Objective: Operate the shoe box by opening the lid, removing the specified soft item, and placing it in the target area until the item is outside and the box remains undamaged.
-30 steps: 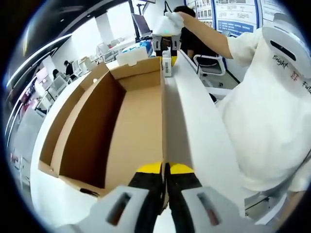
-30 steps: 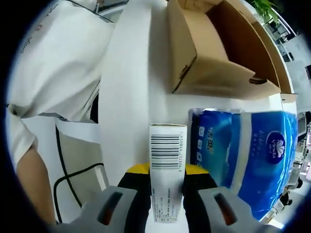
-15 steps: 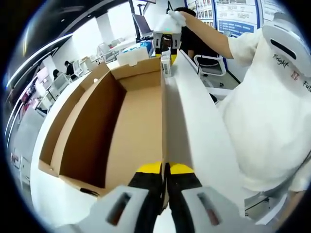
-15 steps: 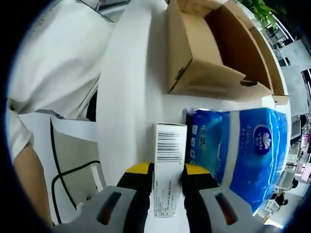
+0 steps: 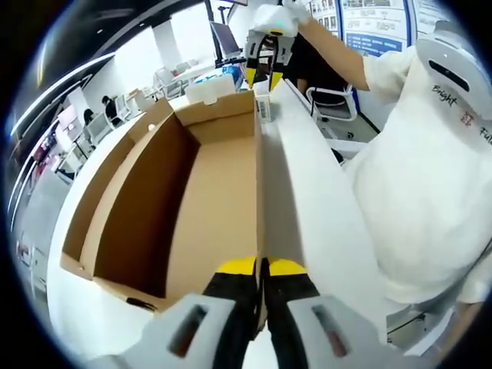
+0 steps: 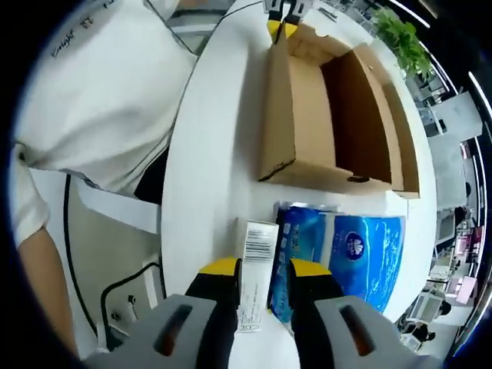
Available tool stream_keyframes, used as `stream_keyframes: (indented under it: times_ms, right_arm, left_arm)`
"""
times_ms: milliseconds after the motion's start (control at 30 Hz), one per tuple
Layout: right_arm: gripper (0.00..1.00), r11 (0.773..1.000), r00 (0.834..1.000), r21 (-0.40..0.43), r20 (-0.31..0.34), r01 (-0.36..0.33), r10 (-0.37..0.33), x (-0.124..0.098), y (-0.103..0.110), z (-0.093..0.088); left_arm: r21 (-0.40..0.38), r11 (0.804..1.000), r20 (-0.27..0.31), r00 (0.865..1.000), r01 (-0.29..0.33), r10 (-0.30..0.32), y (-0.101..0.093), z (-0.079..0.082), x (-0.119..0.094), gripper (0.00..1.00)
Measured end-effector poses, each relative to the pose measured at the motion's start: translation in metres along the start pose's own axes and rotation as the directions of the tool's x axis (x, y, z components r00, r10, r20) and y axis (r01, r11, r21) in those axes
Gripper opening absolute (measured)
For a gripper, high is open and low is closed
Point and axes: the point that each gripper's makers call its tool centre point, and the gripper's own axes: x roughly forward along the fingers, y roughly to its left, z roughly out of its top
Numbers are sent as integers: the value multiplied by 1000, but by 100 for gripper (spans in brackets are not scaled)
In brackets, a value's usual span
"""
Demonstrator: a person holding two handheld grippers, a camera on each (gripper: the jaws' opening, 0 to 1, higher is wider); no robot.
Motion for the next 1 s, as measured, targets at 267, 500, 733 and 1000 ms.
stream_keyframes:
  times_ms: [267, 500, 733, 1000]
  right_arm:
    - [13, 984, 976, 131, 165, 118, -139, -23, -21, 43]
    - [13, 946, 922, 286, 303, 153, -241, -40, -37, 70]
    - [13, 914, 822, 339, 439, 222, -363, -57, -56, 88]
    - [13, 780, 590, 586, 557, 219, -585, -97, -94, 90]
  left_arm:
    - [-2, 1000, 0, 1000, -3, 3, 0, 0, 0, 2]
    - [1, 1000, 5, 1000, -4, 4, -1, 0, 0, 2]
    - [0, 1000, 2, 1000, -8, 8, -1, 1, 1, 2]
    - [-19, 1000, -1, 1000, -5, 5, -1, 1, 1, 2]
